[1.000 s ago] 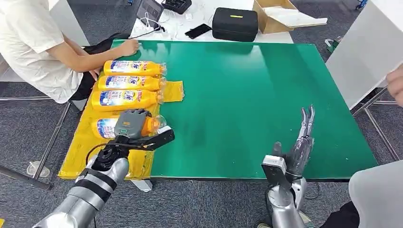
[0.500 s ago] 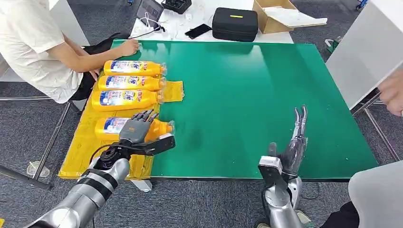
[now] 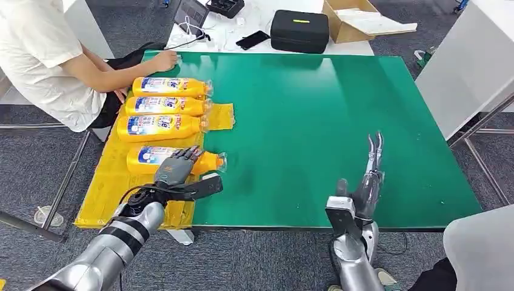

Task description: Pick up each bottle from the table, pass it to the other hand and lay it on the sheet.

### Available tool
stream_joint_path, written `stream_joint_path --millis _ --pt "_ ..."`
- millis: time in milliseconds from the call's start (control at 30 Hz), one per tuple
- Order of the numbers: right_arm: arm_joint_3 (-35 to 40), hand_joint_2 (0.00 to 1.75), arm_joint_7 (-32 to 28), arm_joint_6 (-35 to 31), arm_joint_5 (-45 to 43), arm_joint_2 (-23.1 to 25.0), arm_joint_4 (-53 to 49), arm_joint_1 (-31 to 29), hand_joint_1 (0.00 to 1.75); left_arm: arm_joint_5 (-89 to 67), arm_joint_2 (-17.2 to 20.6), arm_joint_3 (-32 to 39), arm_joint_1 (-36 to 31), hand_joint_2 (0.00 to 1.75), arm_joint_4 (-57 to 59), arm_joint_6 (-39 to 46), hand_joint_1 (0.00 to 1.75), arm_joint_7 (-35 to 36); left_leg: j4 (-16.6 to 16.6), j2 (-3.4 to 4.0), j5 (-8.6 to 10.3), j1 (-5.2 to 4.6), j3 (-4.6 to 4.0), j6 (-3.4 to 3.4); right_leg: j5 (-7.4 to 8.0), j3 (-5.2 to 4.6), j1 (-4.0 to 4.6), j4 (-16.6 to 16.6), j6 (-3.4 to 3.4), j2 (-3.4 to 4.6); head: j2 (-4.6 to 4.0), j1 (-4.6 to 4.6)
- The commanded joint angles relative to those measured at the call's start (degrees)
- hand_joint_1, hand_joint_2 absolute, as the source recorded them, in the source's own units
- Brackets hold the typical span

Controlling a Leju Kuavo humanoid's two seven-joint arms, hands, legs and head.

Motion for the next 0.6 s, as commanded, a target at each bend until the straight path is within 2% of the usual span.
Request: stream_joint_path --millis 33,67,100,133,200,300,367,533,600 --pt "1.3 0.0 0.0 0.0 -0.5 -1.3 3.8 -1.9 0.0 2.6 0.5 -1.2 -0.2 1.75 1.8 1.0 0.0 -2.9 0.0 0.15 -0.09 -0.02 0.27 0.04 -0.05 0.23 0.02 0.0 -0.08 0.07 -0.02 0.02" --pt "1.0 0.0 0.0 0.0 -0.4 -1.3 3.7 -1.8 0.0 3.2 0.5 -1.4 0.4 1.75 0.3 1.6 0.0 -3.8 0.0 0.13 -0.06 -0.01 0.2 0.03 -0.03 0.16 0.01 0.0 -0.06 0.06 -0.02 0.0" --pt "0.8 0.0 0.0 0.0 -0.4 -1.3 3.5 -1.6 0.0 3.6 0.6 -1.6 1.0 1.75 -1.3 2.1 0.0 -4.2 0.0 0.2 -0.17 -0.03 0.49 0.07 -0.13 0.43 0.02 0.0 -0.13 0.07 -0.02 0.02" --pt "0.5 0.0 0.0 0.0 -0.2 -1.2 3.2 -1.3 0.0 3.9 0.6 -2.2 2.0 1.75 -4.1 3.0 0.0 -4.8 0.0 0.09 -0.06 -0.02 0.21 0.04 -0.04 0.18 0.0 0.0 -0.06 0.02 -0.02 0.0" --pt "0.3 0.0 0.0 0.0 -0.8 -1.3 2.8 -0.7 0.0 6.0 0.8 -2.4 5.4 1.75 -11.5 5.6 0.0 -6.0 0.0 0.08 -0.11 -0.03 0.3 0.06 -0.1 0.27 0.0 0.0 -0.08 0.0 -0.02 0.02" --pt "-1.4 0.0 0.0 0.0 0.5 -0.4 1.4 1.0 0.0 12.4 0.0 -2.4 14.7 1.75 -28.2 11.1 0.0 -7.4 0.0 0.07 -0.13 -0.03 0.27 0.07 -0.11 0.25 0.0 0.0 -0.07 -0.02 -0.02 0.02" --pt "-2.4 0.0 0.0 0.0 1.1 0.0 0.5 2.1 0.0 15.0 -0.6 -3.9 18.5 1.75 -34.9 13.9 0.0 -7.8 -0.1 0.03 -0.1 -0.06 0.17 0.05 -0.1 0.15 -0.04 -0.1 -0.03 -0.04 -0.02 0.04" --pt "-3.2 0.0 0.0 0.0 1.9 0.4 -0.5 3.2 0.0 17.8 -0.4 -6.8 21.1 1.75 -43.1 18.0 0.0 -8.2 0.1 0.04 -0.29 -0.06 0.27 0.08 -0.25 0.25 -0.01 0.0 -0.08 -0.06 -0.02 0.02" --pt "-0.6 0.0 0.0 0.0 -1.9 -0.7 0.8 3.0 0.0 19.1 0.1 -7.6 21.6 1.75 -45.1 19.0 0.0 -8.1 0.0 0.02 -0.2 -0.05 0.04 0.07 -0.14 0.02 0.0 0.0 -0.06 -0.05 -0.02 0.02"
